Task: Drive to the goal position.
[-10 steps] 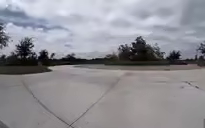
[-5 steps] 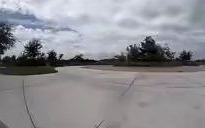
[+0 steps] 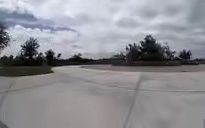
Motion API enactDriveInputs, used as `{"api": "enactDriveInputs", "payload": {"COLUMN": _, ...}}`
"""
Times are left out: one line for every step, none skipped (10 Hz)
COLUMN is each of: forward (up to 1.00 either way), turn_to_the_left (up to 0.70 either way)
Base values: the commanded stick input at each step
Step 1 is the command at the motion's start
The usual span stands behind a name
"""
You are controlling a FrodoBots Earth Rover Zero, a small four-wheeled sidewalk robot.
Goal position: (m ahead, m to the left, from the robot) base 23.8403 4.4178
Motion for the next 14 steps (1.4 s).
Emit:
{"api": "enactDriveInputs", "payload": {"forward": 0.85, "turn_to_the_left": 0.12}}
{"api": "enactDriveInputs", "payload": {"forward": 0.85, "turn_to_the_left": 0.3}}
{"api": "enactDriveInputs", "payload": {"forward": 0.85, "turn_to_the_left": 0.34}}
{"api": "enactDriveInputs", "payload": {"forward": 0.85, "turn_to_the_left": 0.34}}
{"api": "enactDriveInputs", "payload": {"forward": 0.85, "turn_to_the_left": 0.34}}
{"api": "enactDriveInputs", "payload": {"forward": 0.85, "turn_to_the_left": 0.34}}
{"api": "enactDriveInputs", "payload": {"forward": 0.85, "turn_to_the_left": 0.34}}
{"api": "enactDriveInputs", "payload": {"forward": 0.85, "turn_to_the_left": 0.34}}
{"api": "enactDriveInputs", "payload": {"forward": 0.85, "turn_to_the_left": 0.34}}
{"api": "enactDriveInputs", "payload": {"forward": 0.85, "turn_to_the_left": 0.34}}
{"api": "enactDriveInputs", "payload": {"forward": 0.85, "turn_to_the_left": 0.34}}
{"api": "enactDriveInputs", "payload": {"forward": 0.85, "turn_to_the_left": 0.34}}
{"api": "enactDriveInputs", "payload": {"forward": 0.85, "turn_to_the_left": 0.34}}
{"api": "enactDriveInputs", "payload": {"forward": 0.85, "turn_to_the_left": 0.34}}
